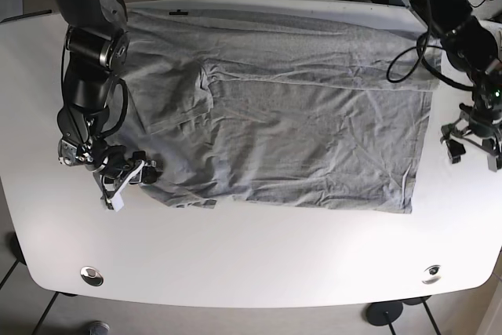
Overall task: Fold the T-shirt properly
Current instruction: 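Release and grasp the shirt hem on either side with both grippers, then lift the hem with both grippers and fold it toward the collar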
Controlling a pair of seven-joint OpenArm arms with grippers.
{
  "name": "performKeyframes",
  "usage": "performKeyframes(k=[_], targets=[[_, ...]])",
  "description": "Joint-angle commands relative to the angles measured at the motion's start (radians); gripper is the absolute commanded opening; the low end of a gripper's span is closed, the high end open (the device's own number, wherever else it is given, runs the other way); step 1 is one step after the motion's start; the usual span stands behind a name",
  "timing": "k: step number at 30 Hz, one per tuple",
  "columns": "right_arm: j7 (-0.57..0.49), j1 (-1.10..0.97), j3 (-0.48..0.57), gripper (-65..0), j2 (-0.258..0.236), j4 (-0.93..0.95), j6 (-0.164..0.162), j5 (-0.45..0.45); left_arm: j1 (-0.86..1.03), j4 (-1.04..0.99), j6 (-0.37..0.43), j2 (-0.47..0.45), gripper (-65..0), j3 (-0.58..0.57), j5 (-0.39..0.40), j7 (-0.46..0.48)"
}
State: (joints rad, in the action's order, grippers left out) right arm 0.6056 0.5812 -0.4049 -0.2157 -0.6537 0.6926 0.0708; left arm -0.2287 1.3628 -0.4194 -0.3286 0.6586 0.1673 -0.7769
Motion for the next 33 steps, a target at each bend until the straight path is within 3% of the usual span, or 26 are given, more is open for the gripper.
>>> performKeyframes(k=[1,2,8,12,17,20,21,23,25,26,28,30,33], targets=[[-0.011,0.029,-0.002,-56.4,-0.015,-0.015,0.006,0.008,-0.110,-0.135,-0.005,-0.051,-15.1,-0.052,0.013,0.038],[-0.011,0.029,-0.002,-59.0,-0.015,-0.015,0.006,0.008,-0.156,-0.213,-0.005,-0.062,-15.1,-0.084,0.013,0.070],[-0.013,0.029,-0.004,-59.3,-0.015,-0.015,0.006,0.008,-0.417,-0.728,-0.005,-0.137,-15.1,-0.339,0.015,0.300],[-0.013,0.029,-0.004,-59.3,-0.015,-0.015,0.006,0.008,-0.496,-0.923,-0.006,-0.137,-15.1,-0.379,0.015,0.399],[-0.013,0.030,-0.004,-59.3,-0.017,-0.015,0.006,0.008,-0.504,-0.977,-0.011,-0.088,-15.1,-0.412,0.019,0.403],[-0.013,0.032,-0.004,-59.3,-0.023,-0.015,0.006,0.008,-0.501,-0.980,-0.072,-0.043,-15.7,-0.451,0.019,0.402],[-0.013,0.030,-0.004,-59.3,-0.024,-0.016,0.006,0.008,-0.489,-0.980,-0.077,-0.030,-21.0,-0.448,0.019,0.405],[-0.013,0.029,-0.004,-59.5,-0.026,-0.016,0.006,0.008,-0.484,-0.971,0.017,-0.014,-38.9,-0.420,0.019,0.426],[-0.026,0.029,-0.004,-60.6,-0.026,-0.016,0.006,0.008,-0.482,-0.971,0.126,-0.014,-57.6,-0.417,0.018,0.506],[-0.039,0.029,-0.004,-62.9,-0.026,-0.016,0.006,0.008,-0.482,-0.971,0.127,-0.014,-61.4,-0.417,0.015,0.531],[-0.066,0.029,-0.004,-63.3,-0.026,-0.016,0.006,0.008,-0.482,-0.969,0.124,-0.014,-62.9,-0.417,0.018,0.538],[-0.071,0.032,-0.004,-63.1,-0.023,-0.016,0.006,0.008,-0.482,-0.934,0.060,-0.014,-65.0,-0.409,0.019,0.535],[-0.068,0.029,-0.004,-63.1,-0.020,-0.097,0.006,0.008,-0.433,-0.753,0.000,-0.007,-65.0,-0.395,0.021,0.443]])
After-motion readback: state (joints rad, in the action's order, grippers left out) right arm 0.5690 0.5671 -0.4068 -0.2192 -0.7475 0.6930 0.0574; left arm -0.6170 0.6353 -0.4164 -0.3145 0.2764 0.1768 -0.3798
